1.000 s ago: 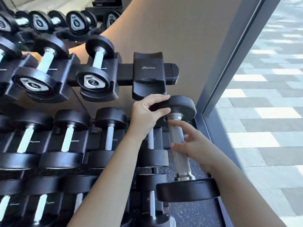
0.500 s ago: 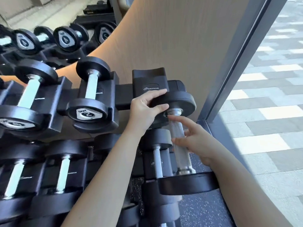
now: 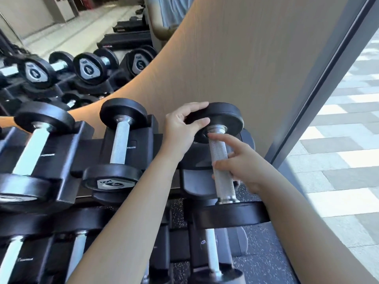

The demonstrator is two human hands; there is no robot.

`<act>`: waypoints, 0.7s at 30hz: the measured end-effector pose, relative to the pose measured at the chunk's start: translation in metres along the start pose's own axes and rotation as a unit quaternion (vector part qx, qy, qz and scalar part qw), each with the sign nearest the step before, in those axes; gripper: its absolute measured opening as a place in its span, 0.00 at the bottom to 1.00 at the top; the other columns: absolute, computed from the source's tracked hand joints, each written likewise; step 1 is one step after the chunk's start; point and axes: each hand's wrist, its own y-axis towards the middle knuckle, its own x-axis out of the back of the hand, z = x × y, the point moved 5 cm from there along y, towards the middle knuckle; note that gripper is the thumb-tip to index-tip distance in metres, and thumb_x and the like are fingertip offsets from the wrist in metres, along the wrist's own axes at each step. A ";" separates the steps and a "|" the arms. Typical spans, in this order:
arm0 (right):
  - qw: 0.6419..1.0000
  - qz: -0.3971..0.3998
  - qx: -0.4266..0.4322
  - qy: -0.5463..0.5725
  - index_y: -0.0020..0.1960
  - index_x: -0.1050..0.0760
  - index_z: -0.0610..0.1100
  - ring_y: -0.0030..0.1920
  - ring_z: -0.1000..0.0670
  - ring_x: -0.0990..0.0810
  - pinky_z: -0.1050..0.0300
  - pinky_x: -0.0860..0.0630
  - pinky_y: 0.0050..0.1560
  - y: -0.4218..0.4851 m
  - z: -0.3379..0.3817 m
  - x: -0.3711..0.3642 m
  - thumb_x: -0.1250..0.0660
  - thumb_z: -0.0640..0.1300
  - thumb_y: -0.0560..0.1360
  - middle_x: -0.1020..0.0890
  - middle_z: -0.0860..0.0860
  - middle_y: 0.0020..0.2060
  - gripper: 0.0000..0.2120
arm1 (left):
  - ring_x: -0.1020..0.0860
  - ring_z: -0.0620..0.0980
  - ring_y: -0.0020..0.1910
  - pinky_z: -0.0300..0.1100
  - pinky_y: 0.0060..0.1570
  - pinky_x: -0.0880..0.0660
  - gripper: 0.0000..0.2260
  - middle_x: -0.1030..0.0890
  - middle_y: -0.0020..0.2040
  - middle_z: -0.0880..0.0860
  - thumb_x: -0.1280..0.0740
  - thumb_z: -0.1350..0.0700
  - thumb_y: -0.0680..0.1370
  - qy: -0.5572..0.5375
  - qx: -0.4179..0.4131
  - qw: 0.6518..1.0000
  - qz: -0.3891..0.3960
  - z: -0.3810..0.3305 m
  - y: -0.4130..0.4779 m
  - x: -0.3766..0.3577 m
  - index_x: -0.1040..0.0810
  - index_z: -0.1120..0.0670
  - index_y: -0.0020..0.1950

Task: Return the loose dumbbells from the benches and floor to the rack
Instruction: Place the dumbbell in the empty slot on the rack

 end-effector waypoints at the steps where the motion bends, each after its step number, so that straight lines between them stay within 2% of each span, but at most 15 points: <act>1: 1.000 0.000 0.004 0.001 0.55 0.29 0.64 0.41 0.38 0.24 0.39 0.24 0.53 0.007 0.001 0.000 0.35 0.31 0.70 0.24 0.48 0.43 0.28 | 0.23 0.47 0.56 0.52 0.62 0.30 0.18 0.19 0.51 0.49 0.29 0.66 0.68 0.003 -0.001 1.000 -0.005 0.002 0.006 0.001 0.20 0.43 0.46; 3: 1.000 -0.002 0.007 0.002 0.57 0.29 0.62 0.45 0.33 0.22 0.39 0.24 0.55 0.019 0.002 0.000 0.35 0.31 0.70 0.24 0.49 0.48 0.28 | 0.23 0.49 0.56 0.52 0.62 0.30 0.17 0.19 0.51 0.50 0.29 0.67 0.68 0.009 -0.002 1.000 -0.012 0.006 0.015 0.001 0.20 0.46 0.47; 5: 1.000 -0.006 0.006 0.005 0.59 0.29 0.61 0.50 0.34 0.22 0.41 0.24 0.57 0.028 0.000 0.001 0.35 0.31 0.71 0.25 0.49 0.51 0.28 | 0.23 0.48 0.55 0.52 0.62 0.30 0.16 0.19 0.51 0.50 0.29 0.67 0.68 0.016 0.000 1.000 -0.010 0.012 0.023 0.000 0.20 0.47 0.48; 8: 1.000 -0.013 -0.002 0.003 0.59 0.29 0.61 0.52 0.35 0.22 0.41 0.25 0.57 0.042 -0.003 0.005 0.35 0.31 0.71 0.26 0.46 0.53 0.28 | 0.23 0.47 0.55 0.49 0.61 0.30 0.16 0.19 0.49 0.48 0.29 0.67 0.68 0.024 0.001 1.000 0.002 0.019 0.036 -0.001 0.20 0.46 0.47; 12: 1.000 -0.028 -0.008 0.003 0.52 0.29 0.67 0.46 0.28 0.25 0.33 0.27 0.56 0.056 -0.008 0.010 0.35 0.32 0.71 0.27 0.40 0.43 0.28 | 0.24 0.37 0.51 0.34 0.56 0.31 0.15 0.19 0.48 0.44 0.29 0.66 0.68 0.048 -0.008 0.998 0.031 0.025 0.053 -0.008 0.20 0.47 0.48; 14: 0.999 -0.034 -0.007 0.014 0.49 0.29 0.69 0.44 0.27 0.26 0.31 0.28 0.55 0.062 -0.011 0.012 0.35 0.32 0.71 0.29 0.38 0.40 0.29 | 0.24 0.39 0.53 0.37 0.58 0.31 0.15 0.19 0.49 0.46 0.29 0.66 0.68 0.057 -0.015 0.997 0.040 0.028 0.059 -0.012 0.20 0.47 0.48; 16: 0.999 -0.035 0.002 0.017 0.48 0.30 0.70 0.48 0.26 0.26 0.32 0.28 0.55 0.068 -0.012 0.014 0.34 0.33 0.71 0.28 0.35 0.40 0.29 | 0.24 0.43 0.55 0.42 0.61 0.31 0.16 0.20 0.50 0.47 0.29 0.66 0.68 0.057 -0.021 0.997 0.038 0.031 0.064 -0.015 0.20 0.46 0.48; 19: 0.999 -0.035 0.020 0.013 0.48 0.30 0.70 0.48 0.27 0.26 0.36 0.26 0.56 0.080 -0.011 0.018 0.34 0.32 0.71 0.27 0.41 0.40 0.29 | 0.24 0.43 0.54 0.45 0.60 0.30 0.17 0.20 0.49 0.45 0.29 0.66 0.68 0.051 -0.027 0.998 0.027 0.035 0.073 -0.014 0.20 0.43 0.46; 21: 0.999 -0.038 0.023 0.008 0.54 0.30 0.66 0.43 0.30 0.26 0.43 0.24 0.49 0.090 -0.012 0.020 0.34 0.32 0.71 0.26 0.43 0.41 0.28 | 0.24 0.44 0.55 0.43 0.59 0.30 0.17 0.20 0.50 0.46 0.29 0.66 0.68 0.051 -0.024 0.998 0.020 0.040 0.080 -0.014 0.21 0.43 0.45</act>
